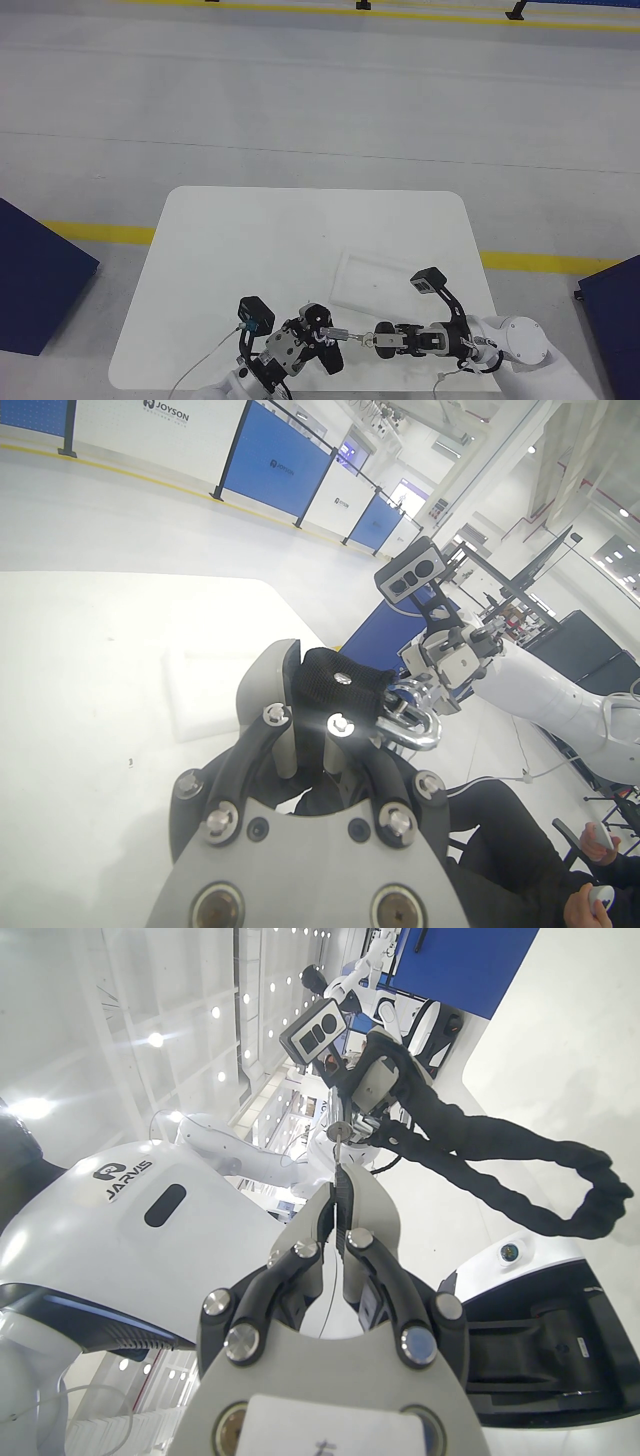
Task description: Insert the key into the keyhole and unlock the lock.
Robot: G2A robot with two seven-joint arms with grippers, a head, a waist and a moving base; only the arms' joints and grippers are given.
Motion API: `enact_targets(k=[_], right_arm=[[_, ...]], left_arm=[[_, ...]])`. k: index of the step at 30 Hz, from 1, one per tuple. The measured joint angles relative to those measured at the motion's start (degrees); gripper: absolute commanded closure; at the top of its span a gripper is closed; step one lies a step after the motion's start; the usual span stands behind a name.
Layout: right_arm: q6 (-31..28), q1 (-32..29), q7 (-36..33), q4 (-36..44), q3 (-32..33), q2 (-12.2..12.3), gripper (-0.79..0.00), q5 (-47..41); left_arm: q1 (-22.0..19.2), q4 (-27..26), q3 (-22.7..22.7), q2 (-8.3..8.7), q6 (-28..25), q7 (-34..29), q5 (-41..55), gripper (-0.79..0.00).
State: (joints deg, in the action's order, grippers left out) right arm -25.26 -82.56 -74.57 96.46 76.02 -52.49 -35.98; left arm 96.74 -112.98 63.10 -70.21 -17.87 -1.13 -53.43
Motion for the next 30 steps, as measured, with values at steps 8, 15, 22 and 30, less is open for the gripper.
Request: enact_targets(k=[8,15,22,30], right_arm=[[0.3,0.4,0.0,-0.1,-0.5,-0.1,0.000,0.2],[0.7,0.9,1.0,-0.3,-1.9,-0.4,0.000,0.5],[0.9,1.2,1.6,-0.2,-2.7,-0.6,0.000,0.8],[1.3,1.3,2.0,-0.3,-3.0,-0.8,0.000,0.3]], left_arm=[[-0.2,0.2,-0.1,0.04,0.3,0.0,0.1,0.000],[-0.4,0.4,-0.4,0.02,0.8,0.5,-0.2,0.000],[-0.4,0.4,-0.6,0.05,1.0,0.8,-0.4,0.000],[-0.1,-0.3,-0.8,0.15,2.8,1.5,-4.6,0.000]])
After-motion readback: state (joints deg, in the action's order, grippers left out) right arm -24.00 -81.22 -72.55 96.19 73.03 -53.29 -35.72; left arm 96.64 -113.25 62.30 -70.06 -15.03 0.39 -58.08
